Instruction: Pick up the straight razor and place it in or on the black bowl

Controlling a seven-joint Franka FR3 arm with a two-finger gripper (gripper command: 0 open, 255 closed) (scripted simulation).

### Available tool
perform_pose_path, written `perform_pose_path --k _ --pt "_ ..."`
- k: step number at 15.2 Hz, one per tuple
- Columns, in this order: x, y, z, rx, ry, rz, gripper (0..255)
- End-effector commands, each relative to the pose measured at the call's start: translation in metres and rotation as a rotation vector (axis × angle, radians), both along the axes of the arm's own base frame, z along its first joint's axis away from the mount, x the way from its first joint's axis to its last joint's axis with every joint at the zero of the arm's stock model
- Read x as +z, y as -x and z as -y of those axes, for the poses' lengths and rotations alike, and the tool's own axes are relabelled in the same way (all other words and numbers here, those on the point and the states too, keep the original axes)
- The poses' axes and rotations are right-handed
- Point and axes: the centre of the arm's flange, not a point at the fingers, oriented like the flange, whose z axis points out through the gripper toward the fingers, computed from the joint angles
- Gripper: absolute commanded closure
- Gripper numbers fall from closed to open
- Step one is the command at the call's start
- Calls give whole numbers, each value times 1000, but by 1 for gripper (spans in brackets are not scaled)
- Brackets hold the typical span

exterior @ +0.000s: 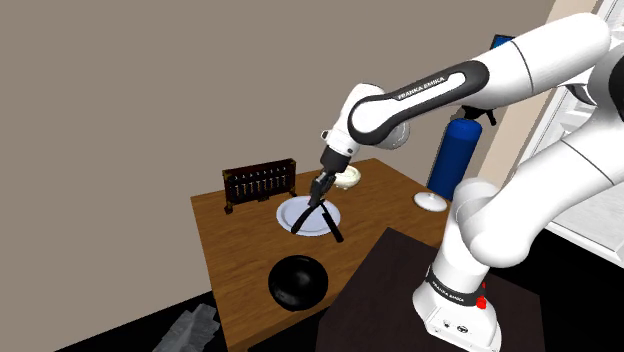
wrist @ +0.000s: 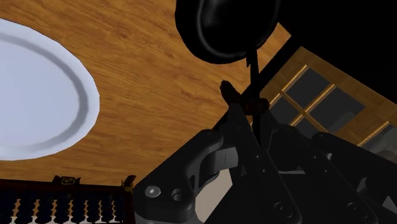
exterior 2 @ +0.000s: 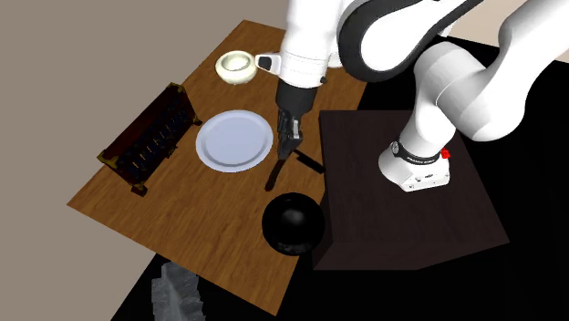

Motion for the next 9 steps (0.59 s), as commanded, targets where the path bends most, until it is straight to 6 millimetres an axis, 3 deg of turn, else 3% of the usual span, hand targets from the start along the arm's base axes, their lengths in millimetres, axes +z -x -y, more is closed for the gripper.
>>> perform_pose_path --k 1,7,9 --pt "5 7 -27 -2 0 -1 255" --pt "17 17 -105 -2 0 -1 255" --pt "7 17 -105 -2 0 -1 255"
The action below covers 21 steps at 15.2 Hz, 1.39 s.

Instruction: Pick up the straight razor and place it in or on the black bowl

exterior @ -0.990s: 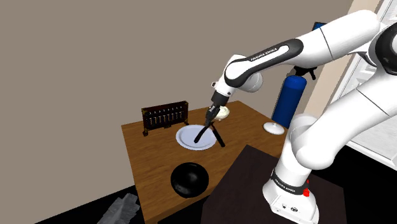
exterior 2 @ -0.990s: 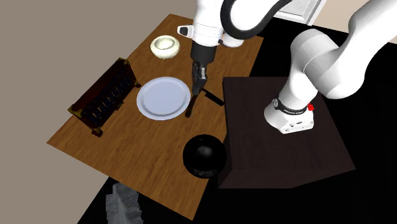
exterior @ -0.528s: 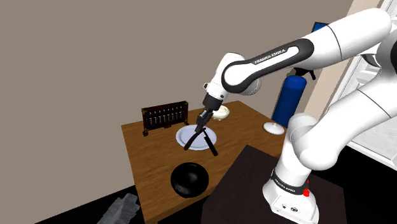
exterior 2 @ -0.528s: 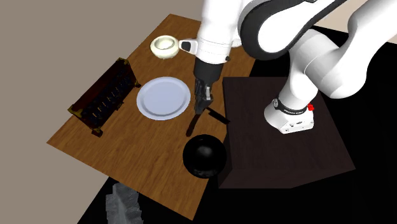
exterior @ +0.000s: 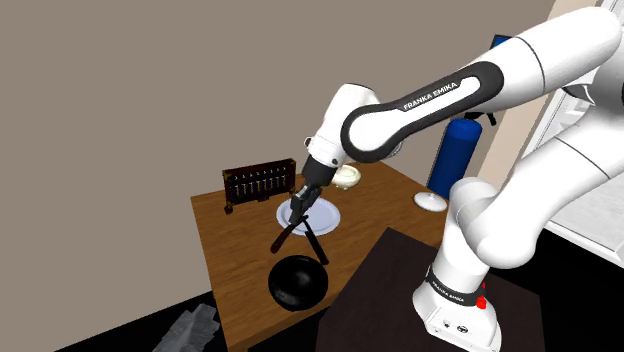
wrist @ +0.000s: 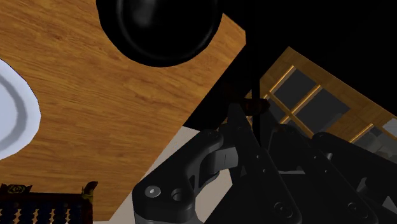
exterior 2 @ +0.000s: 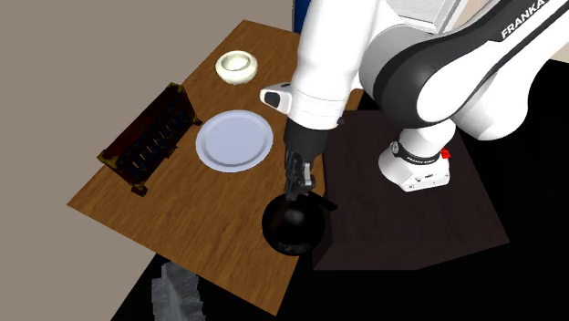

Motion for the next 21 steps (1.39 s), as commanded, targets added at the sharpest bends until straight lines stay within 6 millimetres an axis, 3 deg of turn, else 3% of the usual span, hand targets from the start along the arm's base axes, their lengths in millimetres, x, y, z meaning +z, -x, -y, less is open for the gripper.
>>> perform_pose_path --k 1,19,21 --pt "-9 1 -3 -1 0 0 255" --pt "-106 1 -3 -1 0 0 255" --pt "-106 1 -3 -1 0 0 255"
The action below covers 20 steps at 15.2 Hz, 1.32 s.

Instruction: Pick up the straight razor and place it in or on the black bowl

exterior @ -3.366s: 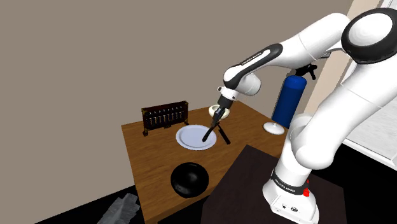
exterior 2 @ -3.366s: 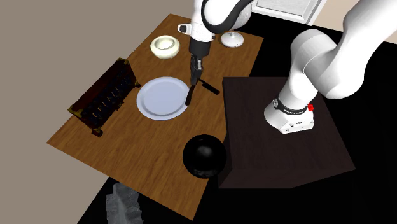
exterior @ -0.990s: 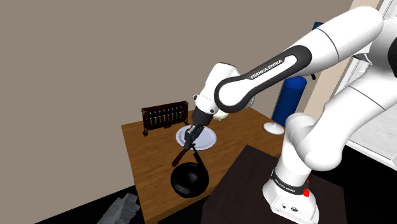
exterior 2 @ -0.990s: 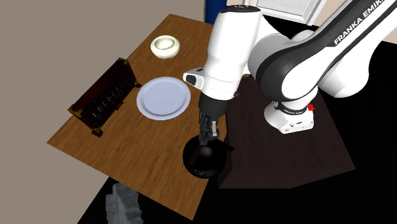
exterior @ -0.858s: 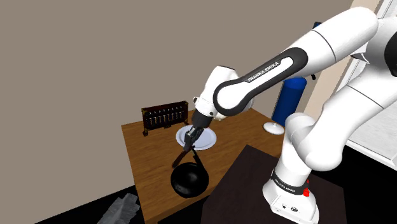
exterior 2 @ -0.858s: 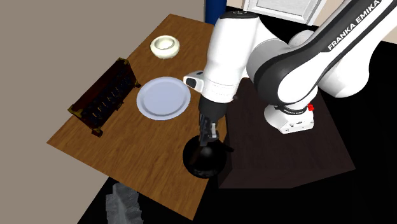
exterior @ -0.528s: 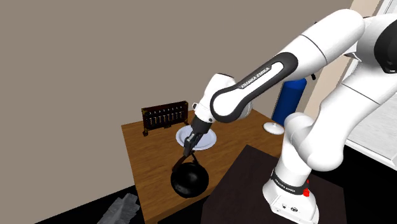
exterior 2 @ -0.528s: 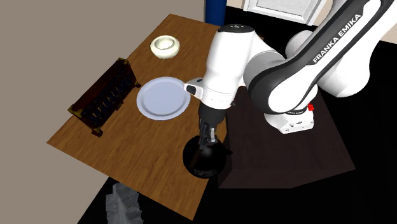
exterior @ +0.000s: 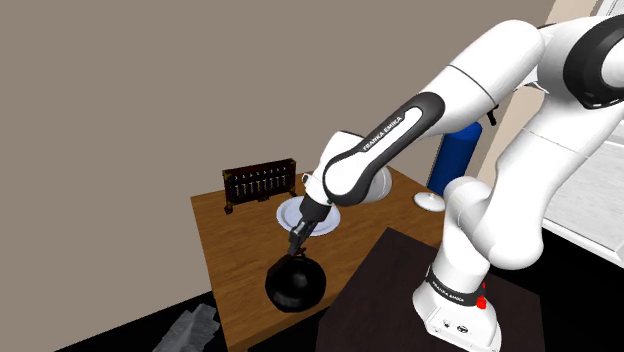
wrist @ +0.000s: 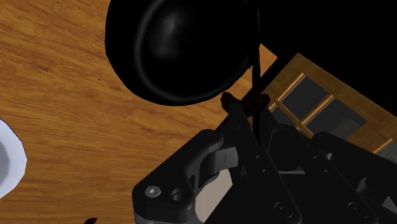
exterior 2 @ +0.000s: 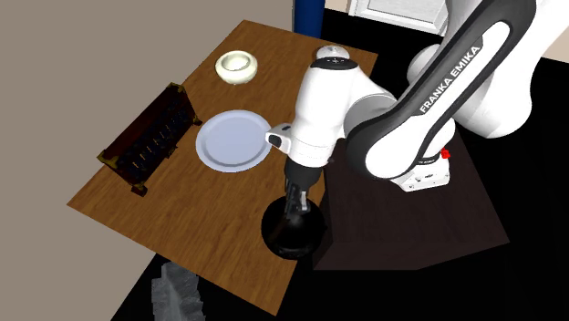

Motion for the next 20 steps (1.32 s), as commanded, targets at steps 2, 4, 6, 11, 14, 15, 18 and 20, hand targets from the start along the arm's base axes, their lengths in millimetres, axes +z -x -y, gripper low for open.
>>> perform_pose_path --k 2,4,6,11,14,15,18,20 --pt "-2 0 0 -1 1 -1 255" --pt "-2 0 0 -1 1 -1 255" --pt "-2 0 0 -1 1 -1 255" --pt "-2 0 0 -1 1 -1 0" --pt "22 5 10 -1 1 -1 0" --pt "34 7 15 -1 1 -1 0" --pt "44 9 18 -1 1 -1 0" --pt "44 9 18 -1 1 -1 0"
